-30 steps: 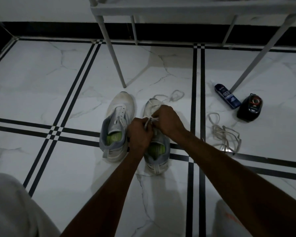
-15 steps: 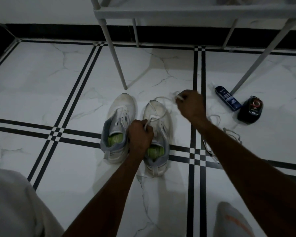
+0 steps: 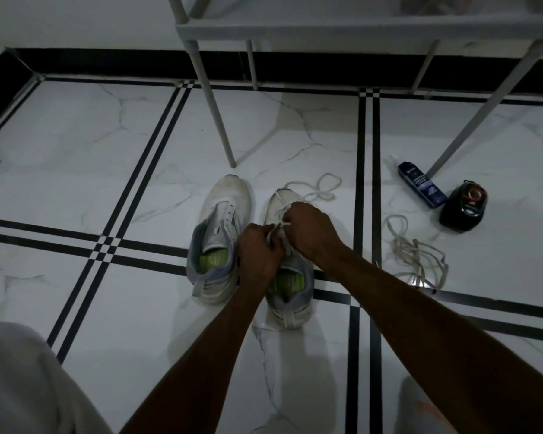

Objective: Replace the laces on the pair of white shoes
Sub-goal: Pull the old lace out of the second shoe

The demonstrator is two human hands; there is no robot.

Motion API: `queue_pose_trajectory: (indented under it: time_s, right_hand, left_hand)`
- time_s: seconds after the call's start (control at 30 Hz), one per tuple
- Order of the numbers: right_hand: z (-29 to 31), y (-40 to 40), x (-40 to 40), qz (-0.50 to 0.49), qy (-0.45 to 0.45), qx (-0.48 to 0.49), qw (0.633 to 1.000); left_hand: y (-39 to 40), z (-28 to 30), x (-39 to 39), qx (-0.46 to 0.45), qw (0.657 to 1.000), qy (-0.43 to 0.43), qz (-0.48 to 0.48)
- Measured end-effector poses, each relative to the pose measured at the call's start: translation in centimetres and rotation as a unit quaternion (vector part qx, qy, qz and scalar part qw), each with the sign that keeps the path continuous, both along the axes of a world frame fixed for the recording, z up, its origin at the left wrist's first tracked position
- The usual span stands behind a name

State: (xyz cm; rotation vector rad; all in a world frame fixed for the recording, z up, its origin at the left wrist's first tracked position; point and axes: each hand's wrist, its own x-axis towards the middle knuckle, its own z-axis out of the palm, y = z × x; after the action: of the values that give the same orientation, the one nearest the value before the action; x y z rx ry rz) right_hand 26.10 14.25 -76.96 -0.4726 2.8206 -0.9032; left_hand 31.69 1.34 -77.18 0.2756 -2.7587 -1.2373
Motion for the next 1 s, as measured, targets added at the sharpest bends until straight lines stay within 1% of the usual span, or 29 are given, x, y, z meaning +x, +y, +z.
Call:
queue_pose_trajectory:
  time_s: [0.03, 0.1, 0.13, 0.17, 0.2, 0.27, 0.33, 0.37, 0.47, 0.63, 0.73, 0.8, 0.87, 0.9, 0.97, 1.0]
  right_hand:
    - [0.3, 0.3, 0.0, -0.030, -0.001, -0.034, 0.999]
    - [1.1, 1.9, -0.7, -0.132, 0.025, -0.101, 0.986]
    - [1.5, 3.0, -1.1, -0.166, 0.034, -0.115, 0.979]
    - [1.8, 4.0, -1.4, -0.180, 0.023, -0.125, 0.975]
    - [2.2, 4.9, -1.9, -0.185, -0.005, -0.139, 0.973]
    - [2.9, 6.1, -2.4, -0.183, -0.103, -0.197, 0.958]
    - [3.9, 6.5, -2.3, -0.171, -0.176, -0.249, 0.937]
    - [4.6, 6.7, -2.2, -0.159, -0.193, -0.260, 0.933]
    - [5.6, 7.1, -1.9, -0.138, -0.192, -0.259, 0.937]
    - [5.8, 8.2, -2.1, -0.139, -0.174, -0.257, 0.941]
    - [5.7, 8.5, -2.1, -0.165, -0.184, -0.273, 0.930]
    - [5.6, 8.5, -2.0, -0.174, -0.202, -0.288, 0.920]
    - [5.3, 8.4, -1.8, -0.188, -0.225, -0.321, 0.900]
    - [5.4, 8.3, -1.7, -0.204, -0.243, -0.350, 0.881]
    - [5.7, 8.2, -1.7, -0.250, -0.292, -0.418, 0.823]
    - [5.9, 8.4, -1.7, -0.276, -0.319, -0.455, 0.785]
  left_hand:
    - [0.0, 0.1, 0.0, -0.001, 1.000, 0.000, 0.003]
    - [-0.2, 0.2, -0.1, -0.010, 1.000, -0.001, 0.011]
    - [-0.3, 0.2, 0.0, -0.017, 1.000, -0.001, 0.013]
    - [-0.3, 0.4, 0.2, -0.021, 1.000, -0.004, 0.013]
    - [-0.1, 0.8, 0.2, -0.020, 1.000, -0.007, 0.012]
    - [0.2, 1.4, 0.1, -0.003, 1.000, -0.019, 0.024]
    - [0.3, 2.0, -0.9, -0.021, 0.998, -0.027, 0.050]
    - [0.3, 2.0, -1.8, -0.037, 0.997, -0.024, 0.061]
    - [0.2, 1.7, -5.0, -0.052, 0.996, -0.019, 0.066]
    - [0.8, 1.6, -10.0, -0.022, 0.996, -0.060, 0.064]
    - [0.9, 1.9, -11.4, -0.028, 0.994, -0.088, 0.065]
    - [0.9, 2.2, -11.8, -0.042, 0.993, -0.083, 0.068]
    - [1.1, 2.7, -11.7, -0.038, 0.996, -0.050, 0.065]
    - [1.5, 3.1, -11.4, -0.019, 0.998, -0.023, 0.058]
    - [2.6, 4.5, -10.3, 0.059, 0.998, 0.017, 0.011]
    - [3.5, 5.3, -9.6, 0.105, 0.994, 0.010, -0.041]
